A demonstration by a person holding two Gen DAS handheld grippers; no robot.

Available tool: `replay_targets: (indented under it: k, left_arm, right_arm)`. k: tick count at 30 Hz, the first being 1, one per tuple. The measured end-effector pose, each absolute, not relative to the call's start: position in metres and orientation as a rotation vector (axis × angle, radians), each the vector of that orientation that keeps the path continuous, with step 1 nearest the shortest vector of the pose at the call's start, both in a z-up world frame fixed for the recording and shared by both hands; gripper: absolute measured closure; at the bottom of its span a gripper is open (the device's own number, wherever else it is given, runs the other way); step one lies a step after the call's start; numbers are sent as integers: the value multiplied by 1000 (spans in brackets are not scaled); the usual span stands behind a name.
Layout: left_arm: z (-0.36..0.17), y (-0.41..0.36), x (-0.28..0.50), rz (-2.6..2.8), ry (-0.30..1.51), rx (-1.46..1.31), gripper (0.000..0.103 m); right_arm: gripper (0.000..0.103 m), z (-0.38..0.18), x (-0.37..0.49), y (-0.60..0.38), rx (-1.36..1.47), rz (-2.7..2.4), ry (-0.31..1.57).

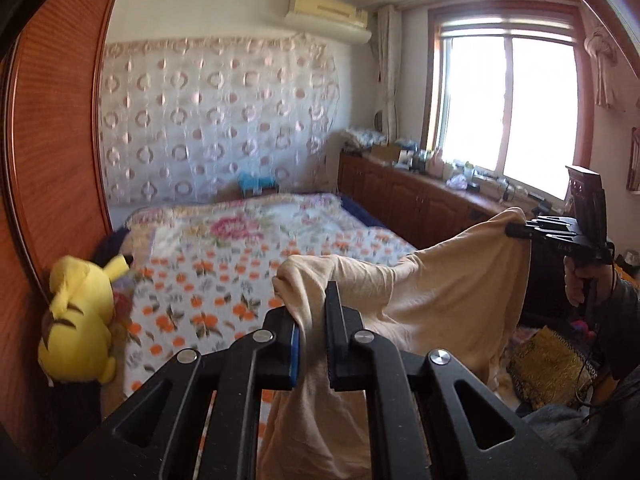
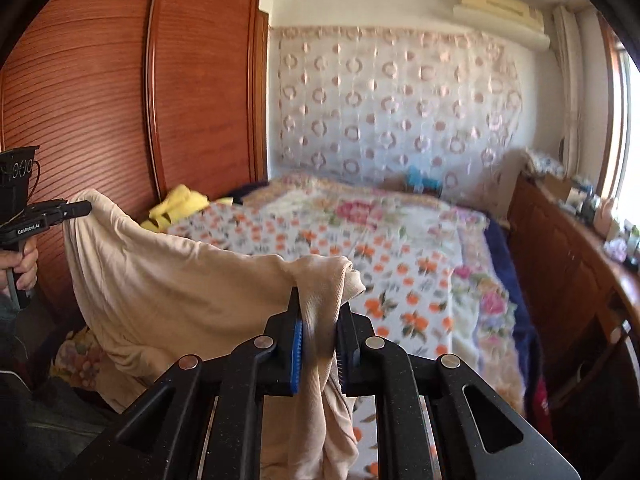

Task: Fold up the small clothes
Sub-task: 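Lift the shirt high with both grippers and lay it down folded, release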

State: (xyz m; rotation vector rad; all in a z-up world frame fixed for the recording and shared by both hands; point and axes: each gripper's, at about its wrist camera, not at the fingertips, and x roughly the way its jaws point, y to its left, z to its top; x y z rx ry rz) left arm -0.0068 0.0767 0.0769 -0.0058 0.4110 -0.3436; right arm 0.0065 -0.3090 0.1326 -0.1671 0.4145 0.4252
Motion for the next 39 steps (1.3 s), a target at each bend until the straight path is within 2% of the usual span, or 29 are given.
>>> replay_targets:
  k: [8,16,23,28,33,39]
  left_arm:
    - [162,89,-27,-338,223,27,92]
    - [224,102,-35,-292,79,75,92]
    - [247,120,37,-196,89,95,92]
    - [210,121,114,-137,173,122,92]
    - [126,120,224,-142,335,123,92]
    - [30,116,310,-184,513,102,92]
  right_arm:
    - [90,213,-44,-316,-252,400,234]
    - [90,288,-86,-317,-341,351,56]
    - [90,311,-32,-298,-395,319,39]
    - [90,276,44,-267,-459,296,101]
    - [90,210,162,-243,-442,285,242]
    - [90,127,272,-229,-371,251,431]
